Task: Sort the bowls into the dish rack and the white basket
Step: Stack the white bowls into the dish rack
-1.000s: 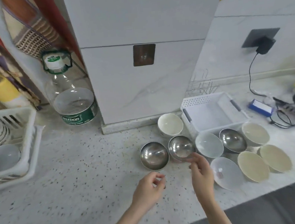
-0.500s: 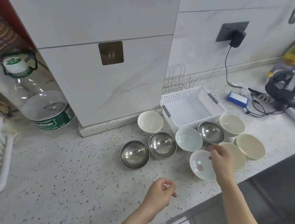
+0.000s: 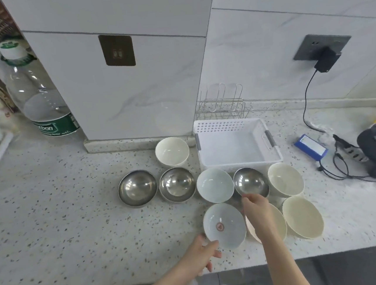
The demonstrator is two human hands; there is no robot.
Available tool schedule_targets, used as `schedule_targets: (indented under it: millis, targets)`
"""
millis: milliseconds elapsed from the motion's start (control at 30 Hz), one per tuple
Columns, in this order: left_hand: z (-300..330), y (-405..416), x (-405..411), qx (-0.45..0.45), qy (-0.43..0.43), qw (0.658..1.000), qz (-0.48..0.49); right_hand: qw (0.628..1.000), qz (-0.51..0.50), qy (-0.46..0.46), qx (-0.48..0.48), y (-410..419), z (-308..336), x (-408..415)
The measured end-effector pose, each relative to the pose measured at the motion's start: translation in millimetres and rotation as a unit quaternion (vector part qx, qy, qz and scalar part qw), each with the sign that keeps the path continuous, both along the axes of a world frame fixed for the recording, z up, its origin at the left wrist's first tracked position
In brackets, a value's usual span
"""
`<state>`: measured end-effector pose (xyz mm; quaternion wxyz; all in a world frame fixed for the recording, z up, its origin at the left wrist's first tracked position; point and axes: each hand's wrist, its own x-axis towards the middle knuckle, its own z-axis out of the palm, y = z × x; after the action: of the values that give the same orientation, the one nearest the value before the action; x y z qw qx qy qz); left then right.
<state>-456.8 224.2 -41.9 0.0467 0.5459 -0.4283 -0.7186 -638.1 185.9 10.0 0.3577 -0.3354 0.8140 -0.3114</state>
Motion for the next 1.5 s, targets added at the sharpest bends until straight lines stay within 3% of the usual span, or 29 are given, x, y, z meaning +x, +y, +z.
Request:
schedule_targets:
  millis: [167, 500, 633, 833, 1267, 1500]
  targets:
    - [-1.4, 4.4, -20.1, -0.003, -0.016, 0.997, 0.081, 0.998, 0.036, -0.043, 0.014, -3.7, -5.0, -16.3]
    - [6.2, 12.8, 4.2, -0.023, 0.048, 0.966, 0.252, 0.996, 0.035, -0.052, 0.060, -14.0, -12.8, -19.9]
    - [11.9, 16.9, 20.6, -0.054, 0.039, 0.946, 0.317, 0.975, 0.011, -0.174, 0.140, -22.7, -21.8, -1.0]
    - [17.4, 18.1, 41.2, -0.065, 0.032, 0.925, 0.374, 0.943, -0.086, -0.302, 0.111, -30.6, -33.0, 15.2]
    - [17.1, 16.8, 114.7, -0.098, 0.058, 0.905, 0.409, 0.963, -0.170, -0.210, 0.008, -6.7, -21.2, 45.6]
    - [21.3, 21.6, 211.9, -0.109, 0.056, 0.900, 0.417, 0.947, -0.241, -0.188, -0.097, 9.1, 5.1, 121.8]
